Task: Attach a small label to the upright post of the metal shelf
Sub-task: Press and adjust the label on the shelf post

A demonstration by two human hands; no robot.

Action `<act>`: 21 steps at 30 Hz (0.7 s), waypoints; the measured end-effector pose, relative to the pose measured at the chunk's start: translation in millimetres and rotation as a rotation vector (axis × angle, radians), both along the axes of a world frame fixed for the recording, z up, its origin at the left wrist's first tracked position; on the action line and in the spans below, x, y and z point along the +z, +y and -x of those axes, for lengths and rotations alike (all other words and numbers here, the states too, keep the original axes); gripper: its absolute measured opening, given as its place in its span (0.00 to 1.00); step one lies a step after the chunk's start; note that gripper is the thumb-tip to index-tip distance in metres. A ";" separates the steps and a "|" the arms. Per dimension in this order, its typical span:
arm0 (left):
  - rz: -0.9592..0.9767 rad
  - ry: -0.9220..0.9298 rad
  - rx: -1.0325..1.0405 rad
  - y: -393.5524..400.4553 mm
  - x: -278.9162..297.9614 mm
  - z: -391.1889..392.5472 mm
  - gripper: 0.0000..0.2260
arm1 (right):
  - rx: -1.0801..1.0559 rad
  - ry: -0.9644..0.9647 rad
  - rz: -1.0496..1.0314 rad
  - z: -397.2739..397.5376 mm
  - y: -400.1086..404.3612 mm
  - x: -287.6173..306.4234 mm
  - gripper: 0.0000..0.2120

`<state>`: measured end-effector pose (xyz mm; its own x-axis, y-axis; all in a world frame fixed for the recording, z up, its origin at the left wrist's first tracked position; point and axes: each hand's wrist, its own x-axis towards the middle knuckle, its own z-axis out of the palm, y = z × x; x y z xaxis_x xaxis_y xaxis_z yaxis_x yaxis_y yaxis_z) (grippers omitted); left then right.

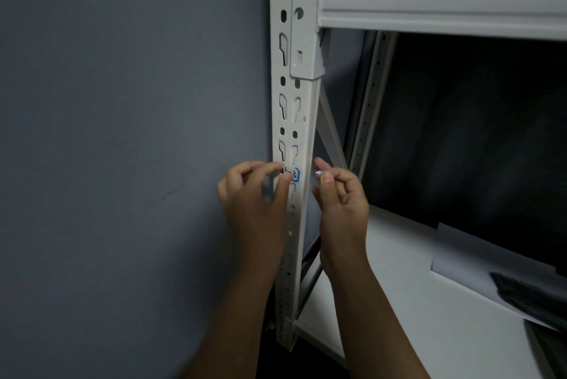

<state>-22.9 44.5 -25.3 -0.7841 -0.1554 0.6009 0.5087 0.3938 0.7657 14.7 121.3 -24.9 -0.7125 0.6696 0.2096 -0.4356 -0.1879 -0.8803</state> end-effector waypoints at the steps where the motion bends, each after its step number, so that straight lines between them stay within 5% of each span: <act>1: -0.004 0.005 0.011 1.6 -0.6 0.1 0.07 | 0.026 0.011 0.013 0.2 -0.6 1.1 0.05; 14: 0.026 0.223 0.043 7.4 -9.2 3.1 0.02 | 0.071 -0.035 0.003 2.9 2.1 -2.6 0.05; 21: 0.043 0.214 0.006 6.9 -9.5 2.1 0.13 | 0.078 -0.054 -0.005 1.9 2.2 -2.6 0.04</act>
